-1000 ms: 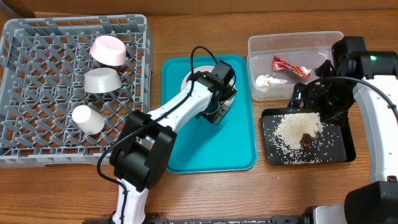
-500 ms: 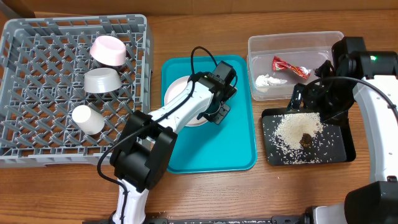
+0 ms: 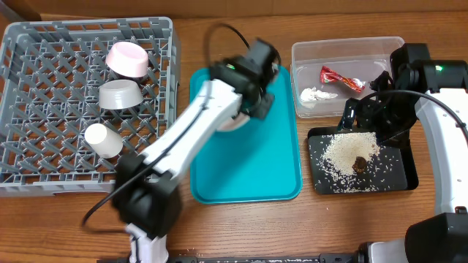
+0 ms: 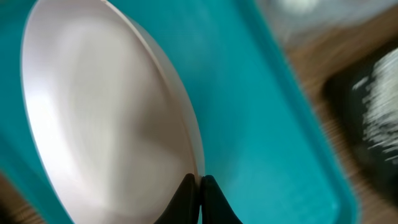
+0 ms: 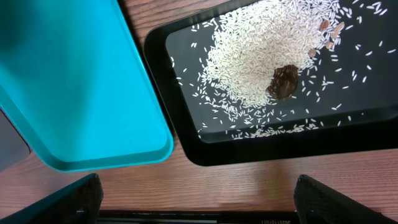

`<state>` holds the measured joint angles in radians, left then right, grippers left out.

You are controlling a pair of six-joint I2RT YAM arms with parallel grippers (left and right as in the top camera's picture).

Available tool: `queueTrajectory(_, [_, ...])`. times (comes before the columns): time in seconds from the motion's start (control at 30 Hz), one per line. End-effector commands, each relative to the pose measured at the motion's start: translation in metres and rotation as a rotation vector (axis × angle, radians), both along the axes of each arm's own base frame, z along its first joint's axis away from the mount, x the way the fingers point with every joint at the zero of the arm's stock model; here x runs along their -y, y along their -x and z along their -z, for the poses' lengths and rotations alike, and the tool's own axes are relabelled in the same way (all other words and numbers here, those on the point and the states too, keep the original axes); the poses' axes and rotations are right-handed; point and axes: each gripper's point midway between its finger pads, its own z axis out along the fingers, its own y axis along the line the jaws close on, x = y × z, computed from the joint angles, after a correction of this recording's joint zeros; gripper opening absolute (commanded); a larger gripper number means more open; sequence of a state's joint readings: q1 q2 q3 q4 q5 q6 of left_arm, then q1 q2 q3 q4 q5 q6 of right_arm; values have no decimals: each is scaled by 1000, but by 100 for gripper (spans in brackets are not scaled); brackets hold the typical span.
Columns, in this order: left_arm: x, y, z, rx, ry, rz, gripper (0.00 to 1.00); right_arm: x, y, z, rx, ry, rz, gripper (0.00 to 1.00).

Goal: Sort waste into correct bins and load items into the dishwasher

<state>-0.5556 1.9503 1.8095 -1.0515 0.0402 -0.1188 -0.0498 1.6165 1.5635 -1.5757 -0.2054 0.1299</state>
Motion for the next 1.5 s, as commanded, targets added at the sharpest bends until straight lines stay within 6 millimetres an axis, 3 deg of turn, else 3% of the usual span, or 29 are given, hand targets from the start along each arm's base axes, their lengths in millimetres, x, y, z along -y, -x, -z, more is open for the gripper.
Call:
queueTrajectory(0.0, [-32,-14,-82,126,157,-139,4,0,1,-9,37,5,-3,100])
queueTrajectory(0.03, [-44,-14,-95,130,201,-157,4,0,1,-9,37,5,-3,100])
queueTrajectory(0.17, [-70,-16,-114,106,318,-180,4,0,0,-10,40,5,-3,100])
queueTrajectory(0.5, [-138,-29,-131,18,635,-212,4,0,0,-10,40,5,-3,100])
queueTrajectory(0.63, [-159,-31,-125,0,663,-231,4,0,0,-10,39,5,-3,100])
queueTrajectory(1.0, [-176,-39,-75,-138,683,-251,4,0,0,-10,39,5,-3,100])
queueTrajectory(1.23, [-198,-44,-61,-149,668,-302,4,0,-1,-10,44,5,-3,100])
queueTrajectory(1.27, [-204,-43,-61,-147,664,-309,7,0,-1,-10,44,5,-3,100])
queueTrajectory(1.33, [-213,-40,-60,-152,663,-329,58,0,-1,-10,42,5,-3,100])
queueTrajectory(1.37, [-219,-39,-58,-161,656,-350,75,0,0,-10,41,5,-3,100])
queueTrajectory(1.4, [-225,-37,-56,-169,643,-372,97,0,0,-10,40,5,-3,100])
queueTrajectory(1.47, [-237,-32,-54,-195,610,-437,100,0,0,-10,40,5,-3,100])
